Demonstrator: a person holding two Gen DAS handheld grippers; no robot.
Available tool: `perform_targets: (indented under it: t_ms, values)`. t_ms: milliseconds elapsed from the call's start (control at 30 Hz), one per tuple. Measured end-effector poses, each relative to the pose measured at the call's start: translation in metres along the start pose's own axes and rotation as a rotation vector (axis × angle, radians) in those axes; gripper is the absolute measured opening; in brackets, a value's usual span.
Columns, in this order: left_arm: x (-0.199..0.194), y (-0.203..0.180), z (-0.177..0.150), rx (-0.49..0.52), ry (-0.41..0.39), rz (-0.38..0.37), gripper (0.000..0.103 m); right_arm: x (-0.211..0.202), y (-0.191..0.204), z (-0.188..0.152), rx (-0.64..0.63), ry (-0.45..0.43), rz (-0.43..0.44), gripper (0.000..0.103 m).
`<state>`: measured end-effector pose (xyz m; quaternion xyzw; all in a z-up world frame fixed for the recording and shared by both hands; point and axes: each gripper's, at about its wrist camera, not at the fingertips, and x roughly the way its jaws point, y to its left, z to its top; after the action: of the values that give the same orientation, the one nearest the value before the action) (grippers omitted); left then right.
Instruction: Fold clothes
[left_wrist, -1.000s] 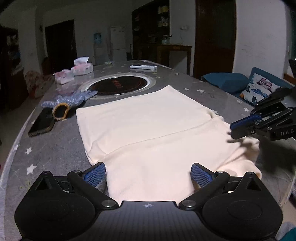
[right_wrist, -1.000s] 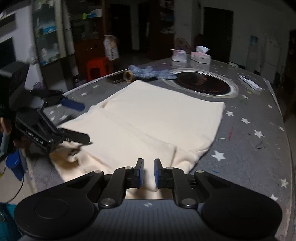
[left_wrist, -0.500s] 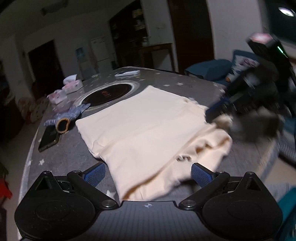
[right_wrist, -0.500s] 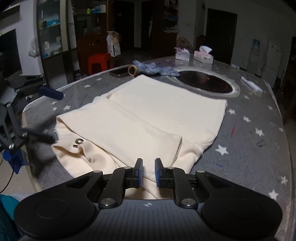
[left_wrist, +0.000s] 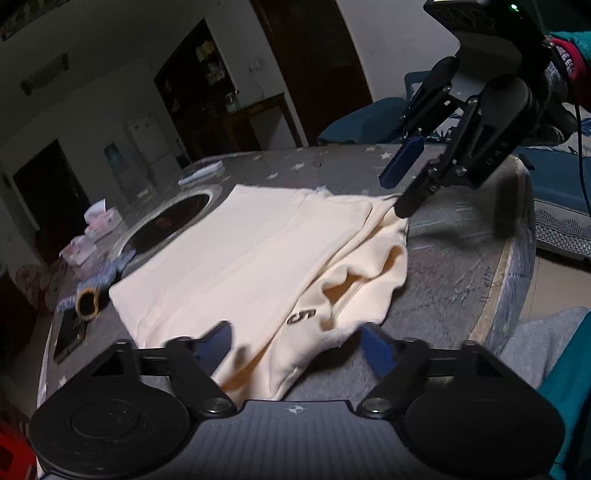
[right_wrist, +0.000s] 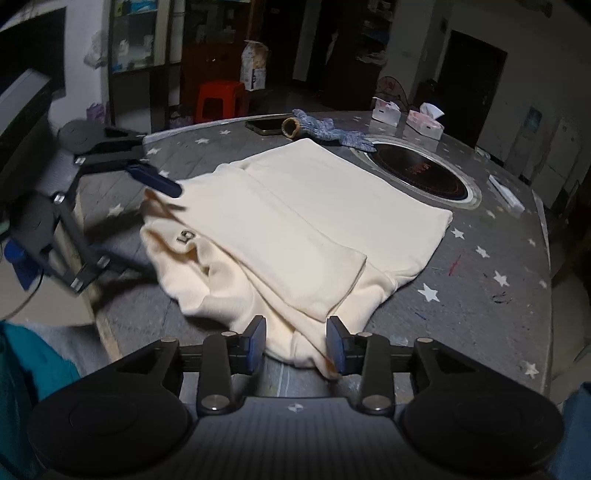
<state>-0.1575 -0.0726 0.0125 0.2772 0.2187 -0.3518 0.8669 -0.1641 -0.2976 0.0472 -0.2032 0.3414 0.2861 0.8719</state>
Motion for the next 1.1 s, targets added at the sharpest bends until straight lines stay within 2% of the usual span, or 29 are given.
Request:
perform_targets:
  t_ms: [33, 133, 200, 333, 467, 533, 667, 700, 733, 800, 933, 1100]
  values:
    - [0.001, 0.0, 0.001, 0.0, -0.005, -0.003, 0.044, -0.001, 0.003, -0.001, -0.023, 0.001, -0.002, 0.039]
    - [0.003, 0.01, 0.006, -0.04, -0.012, -0.025, 0.021, -0.003, 0.012, -0.005, -0.094, 0.004, -0.006, 0.046]
    - [0.004, 0.019, 0.011, -0.077, -0.022, -0.036, 0.016, -0.003, 0.019, -0.006, -0.146, -0.002, 0.0, 0.053]
    - [0.007, 0.04, 0.024, -0.147, -0.046, -0.053, 0.012, 0.003, 0.028, -0.004, -0.213, -0.032, 0.009, 0.055]
    - [0.014, 0.051, 0.028, -0.176, -0.043, -0.073, 0.012, 0.019, 0.029, 0.004, -0.232, -0.058, 0.008, 0.055]
    - [0.016, 0.052, 0.027, -0.178, -0.032, -0.078, 0.012, 0.028, 0.026, 0.008, -0.218, -0.063, 0.015, 0.05]
    - [0.011, 0.047, 0.021, -0.166, -0.021, -0.08, 0.016, 0.046, 0.015, 0.016, -0.135, -0.038, 0.083, 0.023]
    - [0.008, 0.045, 0.019, -0.158, -0.021, -0.078, 0.022, 0.048, 0.012, 0.018, -0.118, -0.033, 0.098, 0.02]
    - [0.004, 0.043, 0.017, -0.146, -0.024, -0.073, 0.036, 0.048, 0.009, 0.02, -0.098, -0.035, 0.108, 0.018]
    - [-0.004, 0.037, 0.011, -0.118, -0.031, -0.058, 0.049, 0.046, 0.0, 0.025, -0.05, -0.04, 0.129, 0.014]
    - [-0.009, 0.028, -0.004, -0.063, -0.002, -0.037, 0.049, 0.04, -0.014, 0.032, 0.027, -0.062, 0.149, 0.012]
    - [-0.006, 0.029, -0.016, -0.03, 0.029, 0.006, 0.048, 0.036, -0.017, 0.039, 0.044, -0.078, 0.147, 0.011]
